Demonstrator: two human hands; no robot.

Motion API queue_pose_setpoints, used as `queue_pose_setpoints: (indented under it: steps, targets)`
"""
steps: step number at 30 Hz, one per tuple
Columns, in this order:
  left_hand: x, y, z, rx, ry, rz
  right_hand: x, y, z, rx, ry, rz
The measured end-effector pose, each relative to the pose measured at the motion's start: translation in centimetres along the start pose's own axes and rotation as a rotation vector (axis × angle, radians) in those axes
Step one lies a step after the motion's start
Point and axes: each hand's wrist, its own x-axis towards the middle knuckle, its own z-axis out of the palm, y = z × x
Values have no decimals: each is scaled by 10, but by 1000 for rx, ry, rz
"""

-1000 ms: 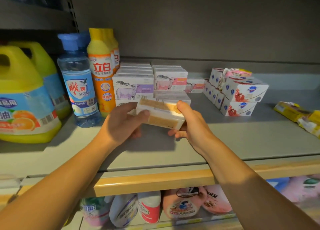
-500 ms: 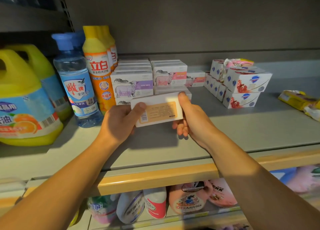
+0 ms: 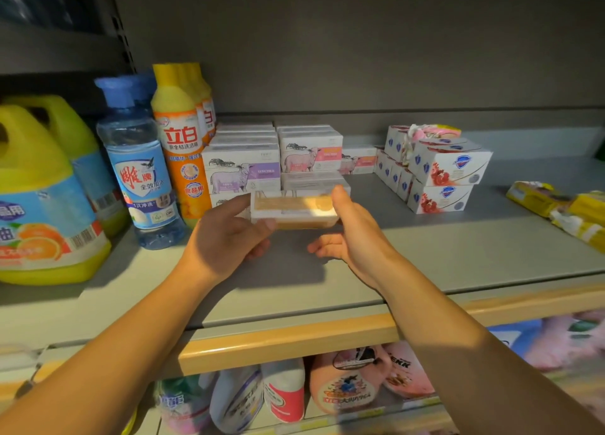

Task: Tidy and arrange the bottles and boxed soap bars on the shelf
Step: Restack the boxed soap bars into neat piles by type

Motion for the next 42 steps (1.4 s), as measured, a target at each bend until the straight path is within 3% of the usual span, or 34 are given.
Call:
queue_pose_setpoints:
  steps: [4,12,21,29,33,37,42]
  targets:
    - [-1,3,1,-36,-45,8,-2,1,-1,87,39,-63]
    - [0,2,4,-66,18,-61,-14,7,1,-332,-2,-317]
    - [-1,3,0,120,84,192,-14,7,9,-661,155,-526]
    - [-2,-2,2,137,105,167,-17,2,4,-828,181,-629]
    - [2,-13,3,432,89,87,-7,-22,-19,-978,297,-606]
    - [3,-17,8,764,-121,59,15,-49,-36,-960,316,-651]
    - [5,-18,10,797,-178,63,64,-62,-37,-1086,271,-623]
